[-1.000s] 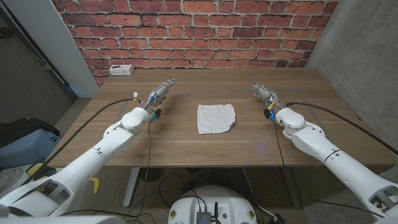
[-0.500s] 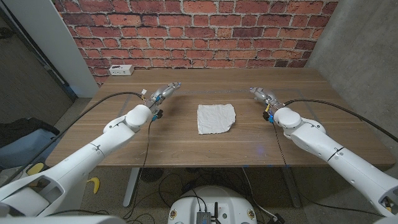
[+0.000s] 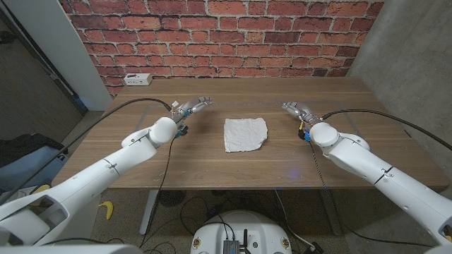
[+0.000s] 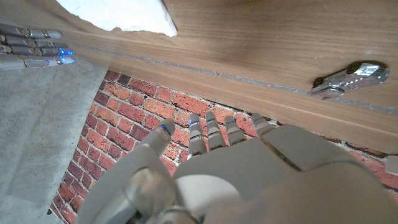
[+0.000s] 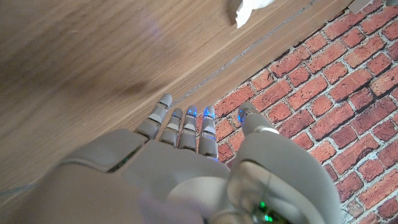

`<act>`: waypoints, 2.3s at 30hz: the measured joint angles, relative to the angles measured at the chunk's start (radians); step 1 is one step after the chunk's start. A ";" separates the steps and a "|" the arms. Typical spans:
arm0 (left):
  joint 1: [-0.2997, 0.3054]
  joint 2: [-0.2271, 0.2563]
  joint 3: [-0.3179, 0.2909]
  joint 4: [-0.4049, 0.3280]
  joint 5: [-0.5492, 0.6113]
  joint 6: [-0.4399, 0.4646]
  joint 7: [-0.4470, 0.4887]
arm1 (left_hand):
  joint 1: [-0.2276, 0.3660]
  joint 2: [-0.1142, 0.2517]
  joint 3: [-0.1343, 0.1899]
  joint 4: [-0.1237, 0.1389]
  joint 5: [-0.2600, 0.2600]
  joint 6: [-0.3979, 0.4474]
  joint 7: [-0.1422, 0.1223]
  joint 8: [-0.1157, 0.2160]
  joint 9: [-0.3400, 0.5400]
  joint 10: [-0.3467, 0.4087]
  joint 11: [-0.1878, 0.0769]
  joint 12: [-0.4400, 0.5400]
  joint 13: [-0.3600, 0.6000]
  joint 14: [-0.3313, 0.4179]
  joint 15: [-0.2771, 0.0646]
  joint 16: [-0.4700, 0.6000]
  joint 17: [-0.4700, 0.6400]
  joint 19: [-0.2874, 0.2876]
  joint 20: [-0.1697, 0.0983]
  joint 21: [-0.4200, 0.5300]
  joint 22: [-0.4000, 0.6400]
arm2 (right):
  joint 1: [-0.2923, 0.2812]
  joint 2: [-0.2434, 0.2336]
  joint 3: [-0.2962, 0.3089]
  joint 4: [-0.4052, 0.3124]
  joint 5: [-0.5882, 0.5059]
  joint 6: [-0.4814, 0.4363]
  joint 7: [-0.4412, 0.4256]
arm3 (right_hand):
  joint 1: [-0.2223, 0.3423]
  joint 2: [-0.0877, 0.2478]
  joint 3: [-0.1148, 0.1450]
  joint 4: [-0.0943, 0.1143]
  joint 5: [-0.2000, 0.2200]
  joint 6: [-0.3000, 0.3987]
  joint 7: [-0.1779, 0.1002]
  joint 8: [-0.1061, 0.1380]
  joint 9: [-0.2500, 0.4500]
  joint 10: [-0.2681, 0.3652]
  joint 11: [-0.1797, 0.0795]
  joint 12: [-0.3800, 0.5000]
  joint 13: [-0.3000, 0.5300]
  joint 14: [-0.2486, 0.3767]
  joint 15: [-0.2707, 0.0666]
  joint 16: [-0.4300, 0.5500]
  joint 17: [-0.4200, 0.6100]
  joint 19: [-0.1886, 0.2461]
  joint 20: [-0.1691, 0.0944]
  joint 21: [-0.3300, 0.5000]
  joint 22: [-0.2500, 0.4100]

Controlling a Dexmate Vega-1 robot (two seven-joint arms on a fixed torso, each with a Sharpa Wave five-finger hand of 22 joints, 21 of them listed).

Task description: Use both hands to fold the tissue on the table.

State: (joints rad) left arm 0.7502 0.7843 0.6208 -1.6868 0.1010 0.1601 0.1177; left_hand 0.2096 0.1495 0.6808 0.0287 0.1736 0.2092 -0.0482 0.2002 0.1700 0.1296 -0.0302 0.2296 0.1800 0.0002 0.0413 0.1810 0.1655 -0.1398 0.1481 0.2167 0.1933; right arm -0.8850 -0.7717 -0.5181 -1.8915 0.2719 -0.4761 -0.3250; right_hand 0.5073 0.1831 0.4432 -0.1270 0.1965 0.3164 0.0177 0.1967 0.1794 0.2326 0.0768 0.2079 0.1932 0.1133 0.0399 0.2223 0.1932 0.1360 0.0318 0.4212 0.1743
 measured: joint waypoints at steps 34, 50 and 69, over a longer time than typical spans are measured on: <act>-0.003 0.030 0.068 -0.082 0.180 0.031 -0.106 | -0.035 -0.059 -0.057 -0.020 -0.009 0.094 -0.050 -0.004 0.000 0.016 -0.016 -0.015 0.000 0.004 -0.029 0.012 0.009 -0.028 -0.011 -0.005 0.000 | -0.033 -0.044 -0.083 -0.243 -0.119 -0.348 -0.083 | 0.028 -0.026 -0.022 0.002 -0.015 0.139 0.004 0.019 0.005 0.126 0.007 0.032 0.014 0.141 -0.053 0.058 0.021 0.074 0.052 -0.011 0.000; 0.011 0.036 0.074 -0.098 0.232 0.022 -0.125 | -0.053 -0.077 -0.074 -0.029 -0.003 0.208 -0.018 0.011 0.000 0.088 -0.026 -0.003 0.000 0.018 -0.040 0.007 0.007 -0.028 -0.011 -0.005 0.000 | -0.019 -0.035 -0.163 -0.344 -0.211 -0.534 -0.132 | 0.037 -0.072 -0.082 -0.016 -0.023 0.286 0.021 0.048 0.018 0.266 0.016 0.110 0.059 0.299 -0.062 0.163 0.093 0.175 0.054 -0.003 0.005; 0.020 0.052 0.088 -0.122 0.292 0.039 -0.179 | -0.058 -0.071 -0.079 -0.040 -0.003 0.178 -0.053 -0.023 0.000 0.046 -0.032 -0.030 0.000 -0.039 -0.054 -0.012 0.007 -0.034 -0.016 -0.004 0.005 | 0.021 0.044 -0.308 -0.448 -0.339 -0.833 -0.221 | 0.030 -0.178 -0.182 -0.013 0.004 0.419 0.029 0.092 0.051 0.391 0.004 0.238 0.136 0.423 -0.077 0.279 0.225 0.263 0.085 0.014 0.014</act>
State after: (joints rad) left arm 0.7705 0.8362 0.7089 -1.8089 0.3929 0.1987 -0.0616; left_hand 0.1516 0.0781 0.6021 -0.0111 0.1708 0.3872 -0.1017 0.1768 0.1698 0.1754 -0.0625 0.1994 0.1798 -0.0393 -0.0123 0.1693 0.1722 -0.1737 0.1318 0.2129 0.1979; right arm -0.8638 -0.7276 -0.8266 -2.3391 -0.0669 -1.3094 -0.5459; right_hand 0.5370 0.0052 0.2613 -0.1398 0.2007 0.7357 0.0462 0.2889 0.2305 0.6231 0.0806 0.4461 0.3297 0.5368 -0.0370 0.5013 0.4184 0.3990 0.1164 0.4352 0.1888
